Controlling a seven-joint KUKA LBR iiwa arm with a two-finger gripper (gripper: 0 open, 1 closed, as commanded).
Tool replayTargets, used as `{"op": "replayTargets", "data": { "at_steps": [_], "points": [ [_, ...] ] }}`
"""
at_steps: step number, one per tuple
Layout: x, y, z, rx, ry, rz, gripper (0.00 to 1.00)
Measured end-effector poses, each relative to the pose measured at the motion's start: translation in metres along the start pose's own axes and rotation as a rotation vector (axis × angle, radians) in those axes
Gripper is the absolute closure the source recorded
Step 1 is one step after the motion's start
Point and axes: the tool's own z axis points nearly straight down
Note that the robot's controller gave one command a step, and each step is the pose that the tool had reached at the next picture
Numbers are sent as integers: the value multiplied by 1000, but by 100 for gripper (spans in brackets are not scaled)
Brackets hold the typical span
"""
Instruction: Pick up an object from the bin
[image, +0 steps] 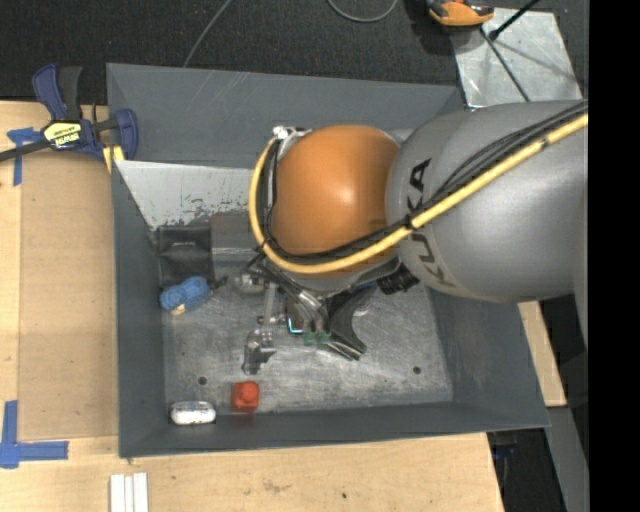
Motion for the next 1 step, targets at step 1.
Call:
{"op": "replayTargets", "data": {
  "at_steps": [1],
  "points": [
    [-70, 14, 60, -1, -8, 13, 0]
  ]
}}
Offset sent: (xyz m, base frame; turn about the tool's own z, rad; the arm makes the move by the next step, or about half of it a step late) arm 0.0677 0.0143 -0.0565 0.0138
